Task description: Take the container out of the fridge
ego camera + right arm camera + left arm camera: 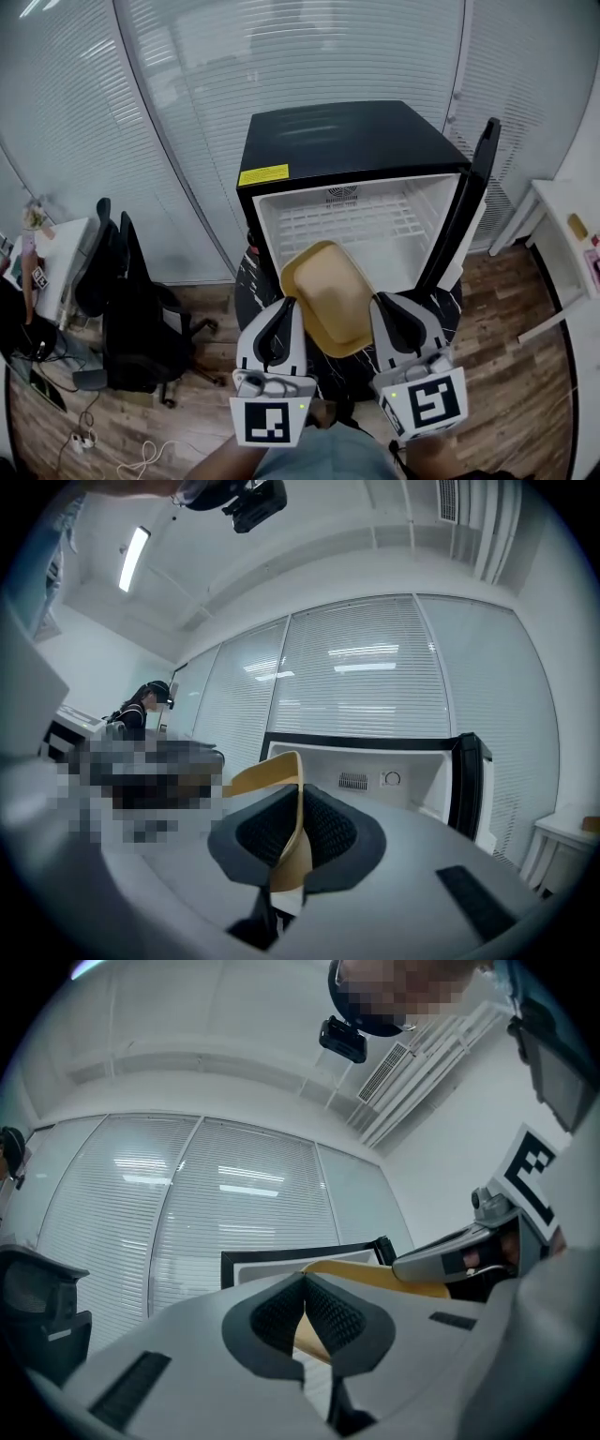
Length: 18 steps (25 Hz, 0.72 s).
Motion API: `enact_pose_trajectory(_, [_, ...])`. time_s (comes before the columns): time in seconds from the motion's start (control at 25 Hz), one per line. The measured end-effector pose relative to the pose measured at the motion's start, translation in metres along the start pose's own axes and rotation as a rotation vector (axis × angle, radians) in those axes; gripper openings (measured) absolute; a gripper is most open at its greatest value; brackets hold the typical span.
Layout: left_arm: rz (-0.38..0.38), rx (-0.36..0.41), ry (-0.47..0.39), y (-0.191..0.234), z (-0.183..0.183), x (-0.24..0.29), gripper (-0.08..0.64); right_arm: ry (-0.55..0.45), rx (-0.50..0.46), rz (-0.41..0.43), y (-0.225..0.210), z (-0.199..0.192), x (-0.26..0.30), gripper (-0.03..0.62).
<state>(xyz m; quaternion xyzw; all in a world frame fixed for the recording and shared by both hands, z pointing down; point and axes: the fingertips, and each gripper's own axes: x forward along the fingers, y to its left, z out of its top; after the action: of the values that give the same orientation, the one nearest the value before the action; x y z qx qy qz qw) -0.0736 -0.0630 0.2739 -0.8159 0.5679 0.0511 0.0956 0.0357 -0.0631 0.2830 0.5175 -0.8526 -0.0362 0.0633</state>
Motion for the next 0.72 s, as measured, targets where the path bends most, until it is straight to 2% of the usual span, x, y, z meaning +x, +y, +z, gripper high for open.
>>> enact_pose_trajectory(0.44, [-0.027,-0.016,-0.052,-0.003,0.014,-0.009,0.014,-0.053,-0.034,-0.069,0.005,0.015,-0.021,0.028])
enact_pose_trajectory(0.72, [-0.029,-0.010,-0.068,-0.003,0.020,-0.010,0.014,-0.042,-0.036,-0.056,0.009,0.012,-0.023,0.028])
